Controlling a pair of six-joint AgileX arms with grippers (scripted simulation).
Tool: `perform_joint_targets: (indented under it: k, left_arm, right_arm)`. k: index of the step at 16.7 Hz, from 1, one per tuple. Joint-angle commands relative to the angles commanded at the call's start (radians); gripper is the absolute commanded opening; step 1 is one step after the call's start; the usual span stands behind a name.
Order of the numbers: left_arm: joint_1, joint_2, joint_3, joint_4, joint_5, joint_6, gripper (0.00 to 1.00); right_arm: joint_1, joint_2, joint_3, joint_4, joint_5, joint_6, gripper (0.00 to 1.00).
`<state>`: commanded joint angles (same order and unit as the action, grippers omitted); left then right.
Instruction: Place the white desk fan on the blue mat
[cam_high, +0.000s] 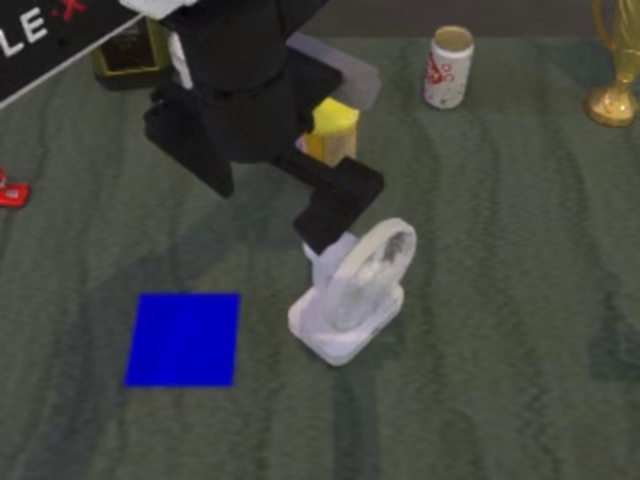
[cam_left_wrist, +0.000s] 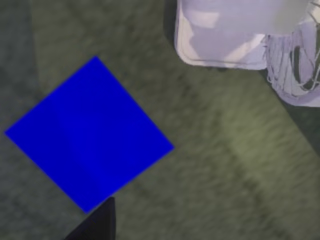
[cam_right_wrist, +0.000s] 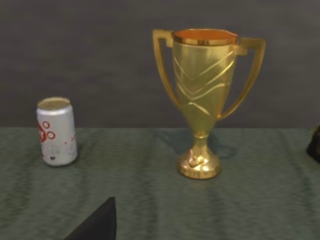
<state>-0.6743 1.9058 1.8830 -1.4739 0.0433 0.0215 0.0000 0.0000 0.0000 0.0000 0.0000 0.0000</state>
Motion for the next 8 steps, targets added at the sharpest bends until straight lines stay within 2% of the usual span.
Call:
perform_joint_targets:
  k: [4,8]
  left_arm:
    - [-0.074,0.251,0.323,-0.134,-0.021,-0.028,1.0]
    - [-0.111,0.382,0.496,-0.188,-0.035,-0.049,1.0]
  right_arm:
    - [0.0,0.0,0.0,0.0,0.0,0.0,1.0]
    - [0.0,0.0,0.0,0.0,0.0,0.0,1.0]
